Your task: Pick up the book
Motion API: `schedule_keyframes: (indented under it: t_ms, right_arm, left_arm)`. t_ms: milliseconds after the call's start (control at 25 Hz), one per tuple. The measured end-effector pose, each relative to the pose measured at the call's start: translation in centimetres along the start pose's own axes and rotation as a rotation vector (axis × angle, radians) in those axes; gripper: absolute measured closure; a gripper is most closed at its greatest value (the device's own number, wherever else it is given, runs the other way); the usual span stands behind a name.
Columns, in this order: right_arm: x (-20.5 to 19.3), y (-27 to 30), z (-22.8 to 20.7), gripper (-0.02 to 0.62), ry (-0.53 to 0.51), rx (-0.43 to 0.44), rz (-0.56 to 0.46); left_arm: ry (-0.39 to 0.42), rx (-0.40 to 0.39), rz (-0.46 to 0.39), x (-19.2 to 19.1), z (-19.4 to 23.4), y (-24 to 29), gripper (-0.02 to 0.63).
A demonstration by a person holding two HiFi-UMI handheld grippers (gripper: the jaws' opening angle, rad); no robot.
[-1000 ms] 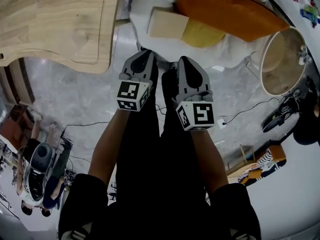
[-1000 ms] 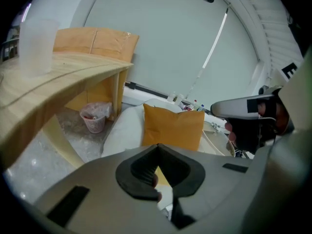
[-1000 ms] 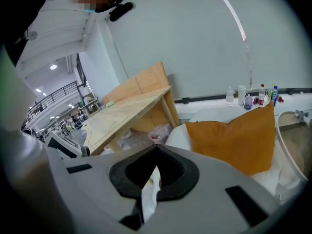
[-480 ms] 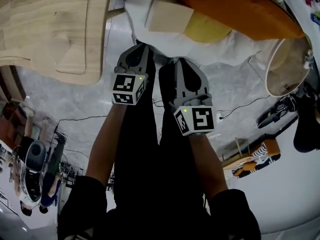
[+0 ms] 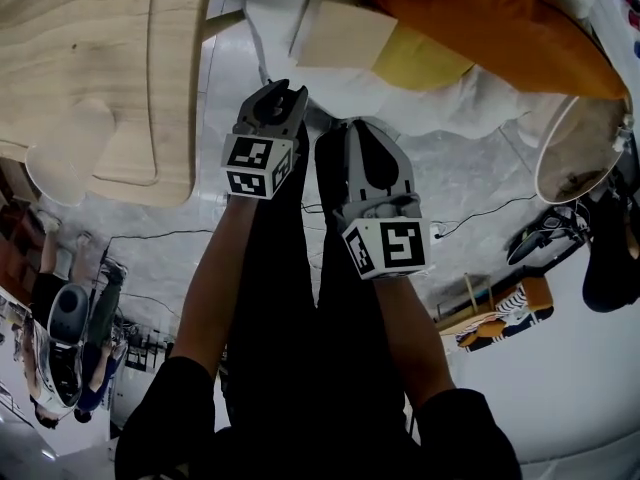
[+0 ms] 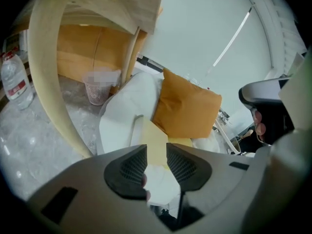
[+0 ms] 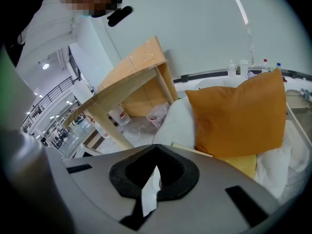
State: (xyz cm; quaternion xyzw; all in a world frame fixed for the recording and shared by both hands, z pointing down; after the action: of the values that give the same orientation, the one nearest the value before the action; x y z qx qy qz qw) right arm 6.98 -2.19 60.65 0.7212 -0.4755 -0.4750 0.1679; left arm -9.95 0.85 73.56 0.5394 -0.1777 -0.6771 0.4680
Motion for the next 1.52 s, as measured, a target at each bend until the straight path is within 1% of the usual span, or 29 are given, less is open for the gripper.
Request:
schedule_keyframes:
  t_ms: [80,280,600,760,920,1040,1160,1320,1520]
  right_arm:
    - [-0.1,0.4,-0.1,0.594,0.001,0.0,0.007]
    - [-0.3,0.9,-0.1,0.594,0.004,0.007,0.029]
    - [-1.3,2.0,-1.1,0.594,0.004,0.006,0.069]
    - [-2.1,3.2,-2.1,0.594,0.004,0.01,0.09]
    - [-2.5,3.4,-2.8,0.594,-0.003,0.013,0.108]
    - [-3.1,4.0,-2.9,0.594,-0.008,0.006,0.114]
    - [-3.3,4.1,-3.0,0.594,-0.008,-0.002,0.123]
    - [-3.2,3.9,-3.5,0.594,0.005,-0.01,0.13]
    - [-3.0,4.1,-3.4,0.594,0.008,-0.011,0.126]
  left_arm:
    - [-0.021,-0.008,0.015,-0.6,0.6,1.1,0.471]
    - [-0.054,0.016,0.026,-1.6,2.1,2.9,0.431]
    - [-0.084,0.017,0.058,-4.3,3.7,5.9,0.393]
    - [-0.121,0.009,0.053,-5.7,4.7,8.1,0.368]
    - [-0.119,-0.002,0.049,-6.0,5.4,9.8,0.35]
    - [-0.123,-0.027,0.048,-6.3,6.8,11.1,0.325]
    - [-0.14,-0.04,0.051,-6.4,7.4,11.9,0.321]
    - [-0.161,-0.062,0.058,-6.3,7.1,12.8,0.321]
    - [-0.175,-0.073,0.055,-6.5,7.2,12.9,0.321]
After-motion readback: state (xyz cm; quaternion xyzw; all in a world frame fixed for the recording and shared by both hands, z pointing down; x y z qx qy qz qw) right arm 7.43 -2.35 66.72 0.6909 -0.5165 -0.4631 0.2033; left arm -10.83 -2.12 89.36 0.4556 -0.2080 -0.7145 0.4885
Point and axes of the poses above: the fingertips, and each gripper's own axes: y forward along the fingers, z to its left, x out of its top, the point moved 10 cm from there along -y, backward along the fingers, and after that the axes turned 12 degrees about y, right-handed, at the moved point
